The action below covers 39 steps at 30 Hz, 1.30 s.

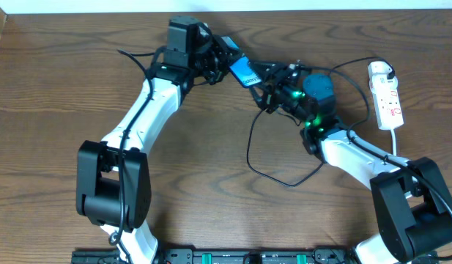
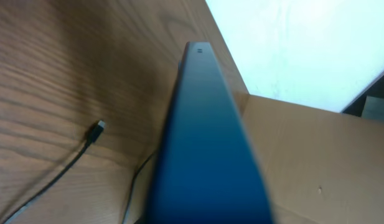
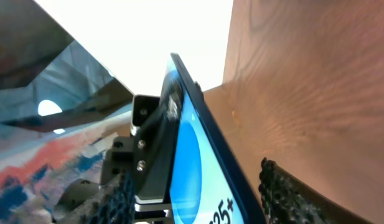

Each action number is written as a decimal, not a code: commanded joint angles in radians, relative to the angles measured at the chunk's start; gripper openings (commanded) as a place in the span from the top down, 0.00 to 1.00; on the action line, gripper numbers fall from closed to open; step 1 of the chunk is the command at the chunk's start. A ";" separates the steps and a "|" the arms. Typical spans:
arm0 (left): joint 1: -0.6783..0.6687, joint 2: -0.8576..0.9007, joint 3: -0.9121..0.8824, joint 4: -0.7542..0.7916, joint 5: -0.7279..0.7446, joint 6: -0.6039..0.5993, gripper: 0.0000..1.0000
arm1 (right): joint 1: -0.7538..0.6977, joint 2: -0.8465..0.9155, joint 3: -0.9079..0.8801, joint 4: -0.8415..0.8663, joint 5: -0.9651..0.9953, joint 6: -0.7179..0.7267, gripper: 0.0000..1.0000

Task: Plug charger to phone and switch on socket
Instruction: 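Open the right gripper and move the held phone to upper left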

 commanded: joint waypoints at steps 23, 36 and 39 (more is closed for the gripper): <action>0.284 -0.015 0.005 0.007 0.562 0.312 0.93 | -0.140 -0.010 0.020 -0.634 -0.083 -1.120 0.14; 0.328 -0.015 0.005 0.007 0.562 0.312 0.93 | -0.132 -0.010 0.434 -1.271 0.124 -1.339 0.20; 0.328 -0.015 0.006 0.007 0.562 0.312 0.93 | -0.116 -0.010 0.525 -1.353 0.179 -1.341 0.22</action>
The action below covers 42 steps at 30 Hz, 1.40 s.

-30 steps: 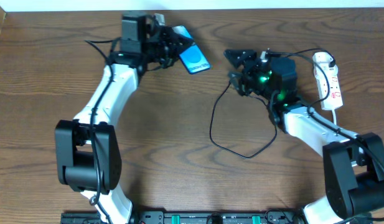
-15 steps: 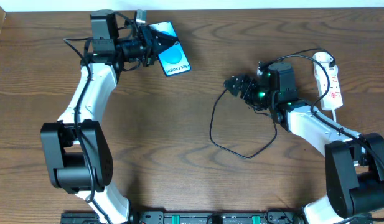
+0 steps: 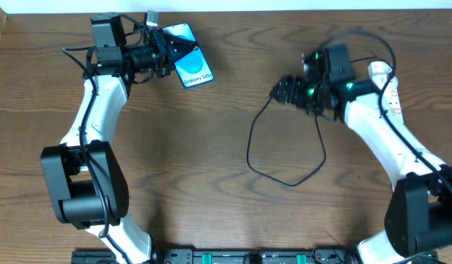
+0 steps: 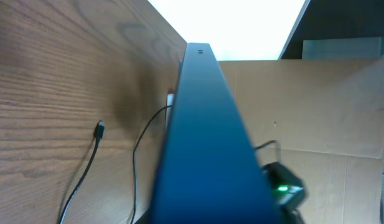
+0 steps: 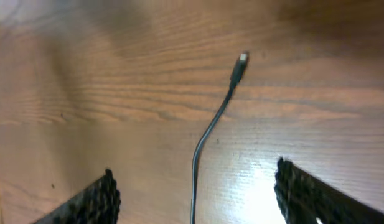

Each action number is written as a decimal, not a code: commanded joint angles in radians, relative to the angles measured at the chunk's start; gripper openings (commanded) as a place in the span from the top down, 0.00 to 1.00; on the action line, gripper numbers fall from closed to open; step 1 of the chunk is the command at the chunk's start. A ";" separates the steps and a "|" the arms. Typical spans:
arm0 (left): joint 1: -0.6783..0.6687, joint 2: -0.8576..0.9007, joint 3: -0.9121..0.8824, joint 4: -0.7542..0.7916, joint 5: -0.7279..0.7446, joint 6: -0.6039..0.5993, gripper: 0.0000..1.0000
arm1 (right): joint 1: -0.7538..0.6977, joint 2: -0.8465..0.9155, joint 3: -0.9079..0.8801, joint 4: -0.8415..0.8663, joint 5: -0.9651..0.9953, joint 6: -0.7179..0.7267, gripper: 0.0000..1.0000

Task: Plug charger to phone and switch on socket
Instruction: 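Open the right gripper and move the held phone to upper left, then lower the right gripper over the black USB-C cable plug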

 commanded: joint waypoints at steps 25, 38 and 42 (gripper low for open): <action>0.004 -0.015 0.005 0.006 0.042 0.018 0.93 | 0.139 0.443 0.525 -0.344 0.198 0.097 0.02; 0.004 -0.015 0.005 0.006 0.042 0.018 0.93 | 0.139 0.535 0.521 -0.317 0.198 0.134 0.23; 0.004 -0.015 0.005 0.006 0.042 0.018 0.92 | 0.140 0.563 0.519 -0.314 0.190 0.142 0.30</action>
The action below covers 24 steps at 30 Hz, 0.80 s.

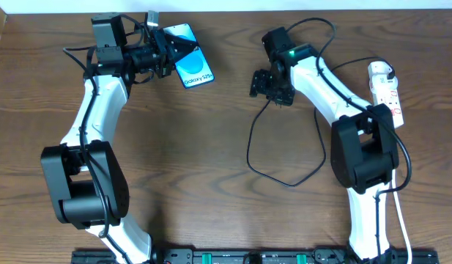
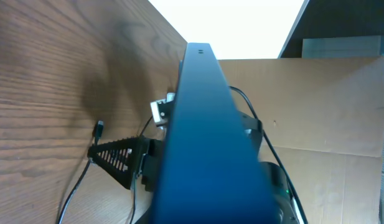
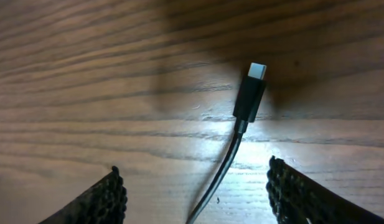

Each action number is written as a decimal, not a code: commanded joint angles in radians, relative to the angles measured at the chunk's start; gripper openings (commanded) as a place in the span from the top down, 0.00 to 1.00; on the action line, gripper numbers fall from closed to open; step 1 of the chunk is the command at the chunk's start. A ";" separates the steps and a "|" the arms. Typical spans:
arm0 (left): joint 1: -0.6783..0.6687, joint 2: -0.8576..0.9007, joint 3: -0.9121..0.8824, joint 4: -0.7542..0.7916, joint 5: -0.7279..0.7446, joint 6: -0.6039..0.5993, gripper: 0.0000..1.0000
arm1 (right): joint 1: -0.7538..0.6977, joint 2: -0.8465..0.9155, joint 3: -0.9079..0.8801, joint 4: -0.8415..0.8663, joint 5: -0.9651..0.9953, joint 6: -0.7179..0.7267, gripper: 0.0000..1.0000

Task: Plug charger to phone and switch on socket
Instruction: 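Lower the right gripper over the black USB-C cable plug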

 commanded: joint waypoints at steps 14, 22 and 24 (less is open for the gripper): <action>0.004 -0.015 0.005 0.005 0.039 0.017 0.93 | 0.020 0.052 -0.030 0.073 0.012 0.030 0.41; 0.004 -0.015 0.005 0.005 0.039 0.017 0.92 | 0.020 0.052 -0.093 0.128 0.012 0.033 0.45; 0.004 -0.015 0.005 0.005 0.039 0.017 0.93 | 0.020 0.052 -0.105 0.136 0.012 0.034 0.48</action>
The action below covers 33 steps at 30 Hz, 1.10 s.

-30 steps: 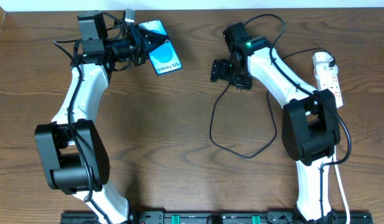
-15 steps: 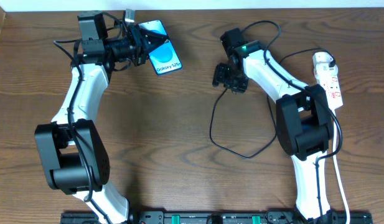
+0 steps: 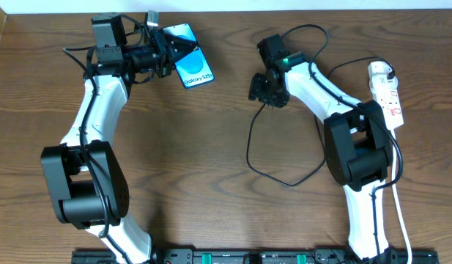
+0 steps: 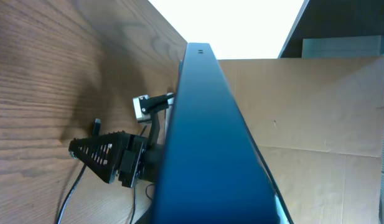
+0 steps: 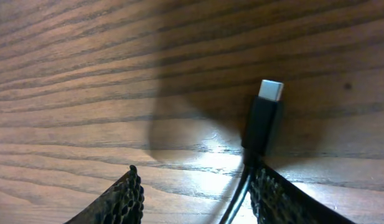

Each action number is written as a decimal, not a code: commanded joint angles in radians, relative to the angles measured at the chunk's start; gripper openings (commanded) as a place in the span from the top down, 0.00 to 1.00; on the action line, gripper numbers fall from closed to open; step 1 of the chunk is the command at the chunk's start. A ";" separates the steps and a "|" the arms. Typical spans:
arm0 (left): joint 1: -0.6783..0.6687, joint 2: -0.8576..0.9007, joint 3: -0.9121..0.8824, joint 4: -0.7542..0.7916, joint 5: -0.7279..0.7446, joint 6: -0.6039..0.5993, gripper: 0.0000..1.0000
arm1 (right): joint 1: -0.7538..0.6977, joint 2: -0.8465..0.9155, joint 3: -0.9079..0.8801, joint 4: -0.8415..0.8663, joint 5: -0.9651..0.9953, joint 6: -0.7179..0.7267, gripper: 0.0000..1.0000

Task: Plug charger to phone and switch on socket
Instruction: 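Lower the right gripper over the black USB-C cable plug, then close the right gripper on the plug and lift it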

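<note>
My left gripper (image 3: pixel 164 54) is shut on a phone (image 3: pixel 189 64) with a blue screen, held on edge above the table's back left. Its dark edge (image 4: pixel 204 137) fills the left wrist view and hides the fingers. The black charger cable (image 3: pixel 249 150) loops over the middle of the table. Its plug (image 5: pixel 264 118) lies flat on the wood. My right gripper (image 3: pixel 268 86) is down at the table over the plug, open, and the cable runs beside the right finger (image 5: pixel 285 199). The left finger (image 5: pixel 120 199) stands apart from it.
A white power strip (image 3: pixel 385 94) lies at the right edge, with the cable leading to it. Brown cardboard (image 4: pixel 316 124) stands beyond the table's far edge. The right arm's own black lead arcs above the table at the back.
My right gripper has come closer to the plug, and its fingers stand nearer each other with the cable against the right one. The left gripper and phone have not moved.
First both grippers were together at the back middle, the phone in my left and between the right's open fingers. Then the left held the phone at the back left and the right hung open above the cable end. The right then stood low over the plug, now closer.
</note>
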 commanded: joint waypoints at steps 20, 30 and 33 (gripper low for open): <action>0.004 -0.015 0.005 -0.002 0.040 0.016 0.93 | -0.037 0.012 -0.040 0.089 -0.354 -0.324 0.99; 0.004 -0.015 0.005 -0.002 0.039 0.017 0.93 | -0.155 -0.040 -0.040 0.090 -0.840 -0.590 0.99; 0.004 -0.015 0.005 -0.002 0.039 0.017 0.92 | -0.168 -0.081 -0.040 0.069 -0.869 -0.635 0.99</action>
